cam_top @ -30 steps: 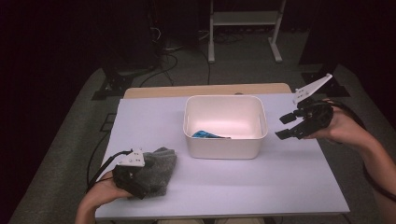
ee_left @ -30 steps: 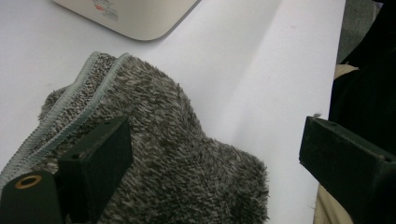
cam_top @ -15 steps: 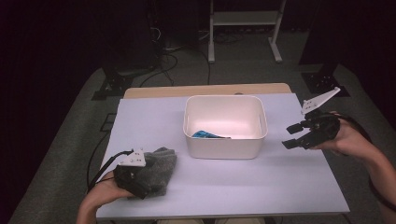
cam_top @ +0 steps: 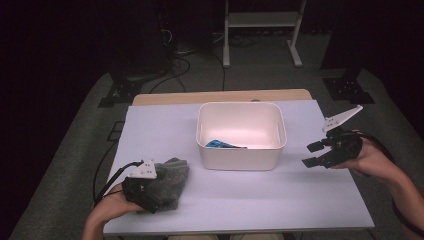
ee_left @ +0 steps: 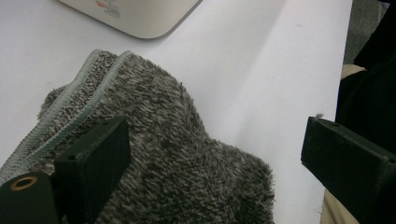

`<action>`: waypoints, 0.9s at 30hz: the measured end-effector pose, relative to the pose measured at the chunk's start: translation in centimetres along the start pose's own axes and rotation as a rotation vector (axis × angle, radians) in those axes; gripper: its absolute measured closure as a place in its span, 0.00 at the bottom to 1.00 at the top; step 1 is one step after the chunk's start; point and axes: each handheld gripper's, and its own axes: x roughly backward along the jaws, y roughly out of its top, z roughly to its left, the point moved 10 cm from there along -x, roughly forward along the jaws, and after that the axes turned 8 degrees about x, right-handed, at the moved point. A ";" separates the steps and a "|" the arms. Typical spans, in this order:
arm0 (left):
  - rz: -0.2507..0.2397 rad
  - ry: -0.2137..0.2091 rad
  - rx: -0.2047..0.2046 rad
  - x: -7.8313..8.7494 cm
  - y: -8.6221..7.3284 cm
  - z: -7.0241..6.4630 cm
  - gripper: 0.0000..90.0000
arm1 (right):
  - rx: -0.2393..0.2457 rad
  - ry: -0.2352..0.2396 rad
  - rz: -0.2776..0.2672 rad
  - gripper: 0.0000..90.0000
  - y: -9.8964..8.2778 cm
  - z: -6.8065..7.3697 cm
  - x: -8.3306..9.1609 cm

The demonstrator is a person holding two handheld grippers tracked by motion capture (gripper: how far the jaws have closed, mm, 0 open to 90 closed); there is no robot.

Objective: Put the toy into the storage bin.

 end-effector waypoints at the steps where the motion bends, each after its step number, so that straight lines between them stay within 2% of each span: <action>1: 0.000 0.001 0.001 0.0 0.0 0.0 0.09 | -0.004 0.001 -0.001 0.36 -0.2 0.0 -0.1; 12: 0.007 0.000 0.006 -0.2 -0.2 0.1 0.08 | -0.029 0.019 0.004 0.35 -1.5 0.2 -1.3; 27: 0.012 0.001 0.007 -0.2 -0.3 0.0 0.09 | -0.065 0.030 -0.015 0.36 -3.3 0.3 -2.9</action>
